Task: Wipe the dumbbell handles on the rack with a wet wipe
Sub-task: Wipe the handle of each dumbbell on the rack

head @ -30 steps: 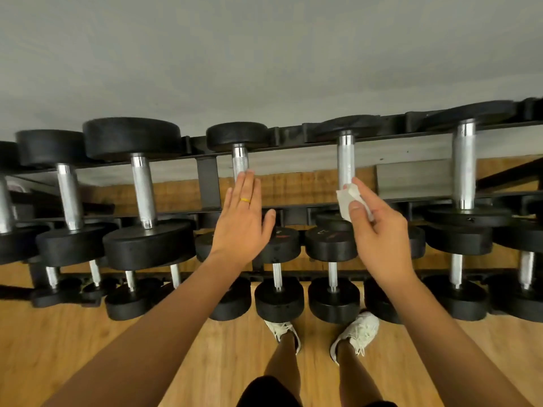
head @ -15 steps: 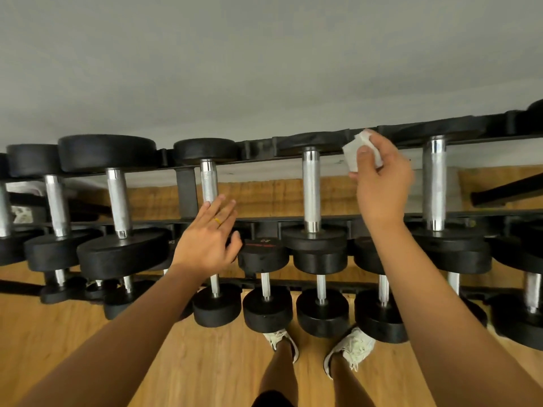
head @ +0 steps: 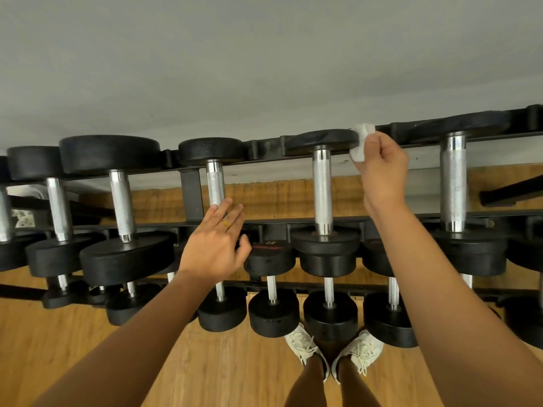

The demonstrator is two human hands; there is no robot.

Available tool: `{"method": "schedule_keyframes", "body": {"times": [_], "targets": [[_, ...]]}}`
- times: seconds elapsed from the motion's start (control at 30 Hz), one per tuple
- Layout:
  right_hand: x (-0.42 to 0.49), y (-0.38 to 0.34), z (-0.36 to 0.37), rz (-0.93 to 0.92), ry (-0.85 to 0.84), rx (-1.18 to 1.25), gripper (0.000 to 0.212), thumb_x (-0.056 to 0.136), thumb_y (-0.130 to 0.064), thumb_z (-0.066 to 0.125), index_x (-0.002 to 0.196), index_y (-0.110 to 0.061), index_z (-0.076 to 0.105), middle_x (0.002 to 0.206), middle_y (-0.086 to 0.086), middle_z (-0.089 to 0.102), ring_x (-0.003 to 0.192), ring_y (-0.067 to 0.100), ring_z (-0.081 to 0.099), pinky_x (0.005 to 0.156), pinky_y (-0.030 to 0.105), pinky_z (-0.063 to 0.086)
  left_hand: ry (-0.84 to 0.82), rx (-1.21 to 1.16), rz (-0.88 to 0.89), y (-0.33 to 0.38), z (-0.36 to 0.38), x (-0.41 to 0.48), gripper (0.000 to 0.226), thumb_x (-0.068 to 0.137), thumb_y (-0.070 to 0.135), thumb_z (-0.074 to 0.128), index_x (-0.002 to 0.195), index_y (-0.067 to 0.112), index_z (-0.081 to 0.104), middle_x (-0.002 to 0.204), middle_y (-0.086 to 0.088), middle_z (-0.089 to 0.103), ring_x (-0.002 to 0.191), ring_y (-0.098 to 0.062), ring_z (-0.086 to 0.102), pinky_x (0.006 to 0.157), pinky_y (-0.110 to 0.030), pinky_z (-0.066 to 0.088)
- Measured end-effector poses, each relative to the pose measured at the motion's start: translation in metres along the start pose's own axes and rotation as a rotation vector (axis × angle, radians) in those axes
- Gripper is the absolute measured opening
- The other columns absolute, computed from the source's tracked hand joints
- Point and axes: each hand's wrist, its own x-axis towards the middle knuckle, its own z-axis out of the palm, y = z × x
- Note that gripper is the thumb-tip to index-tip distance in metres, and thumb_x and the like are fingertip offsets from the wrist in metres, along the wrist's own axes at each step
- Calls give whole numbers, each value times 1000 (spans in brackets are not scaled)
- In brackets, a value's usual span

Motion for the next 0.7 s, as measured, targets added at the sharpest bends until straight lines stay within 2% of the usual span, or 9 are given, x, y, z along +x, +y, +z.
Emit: {"method": "schedule_keyframes", "body": {"times": [0.07, 0.17, 0.23, 0.3, 0.4, 0.5, 0.7], "targets": [[2, -4, 0, 50, 14, 40, 23, 102, -22, 55, 89, -26, 72, 93, -3, 69, 95, 15, 66, 93, 48, 57, -3, -4, -5, 1, 0, -1, 54, 100, 34, 39, 130, -1, 68, 138, -15, 65, 145, -31, 46, 121, -50, 35], [2, -8, 2, 141, 24, 173, 14, 99, -18, 62, 101, -22, 75, 102, -6, 72, 104, 13, 68, 95, 39, 57, -5, -5, 1, -1, 0, -1, 54, 100, 34, 39, 128, 0, 70, 137, -14, 66, 145, -30, 46, 121, -49, 35], [4, -7, 3, 154, 43, 185, 16, 97, -15, 64, 110, -15, 74, 104, -7, 73, 104, 11, 69, 96, 35, 57, 1, -3, 7, -2, 1, -1, 53, 100, 34, 39, 126, 0, 71, 135, -13, 67, 144, -30, 47, 122, -48, 34], [2, -9, 4, 99, 68, 151, 18, 96, -13, 66, 112, -11, 74, 103, -5, 74, 103, 9, 69, 97, 34, 56, 7, -5, 13, -2, 1, -2, 53, 100, 34, 39, 125, 1, 72, 134, -13, 68, 143, -30, 47, 122, -47, 33], [-8, -16, 6, -88, 60, 23, 16, 95, -13, 67, 108, -19, 73, 102, -9, 73, 102, 5, 69, 94, 24, 54, 6, -13, 12, -2, 1, -2, 54, 100, 35, 38, 125, 2, 72, 133, -12, 68, 144, -29, 47, 123, -45, 30], [-13, -20, 7, -239, 19, -115, 17, 94, -15, 68, 109, -20, 73, 94, -14, 70, 91, -1, 65, 90, 20, 53, 0, -22, 8, -3, 1, -1, 54, 101, 36, 37, 125, 2, 72, 134, -11, 68, 144, -29, 46, 123, -44, 30], [-8, -11, 6, -156, 149, -63, 20, 96, -13, 66, 114, -12, 73, 104, -4, 73, 102, 5, 69, 97, 28, 54, -16, -26, 2, -3, 1, -2, 55, 101, 37, 36, 126, 3, 72, 136, -10, 67, 146, -28, 44, 124, -44, 29]]}}
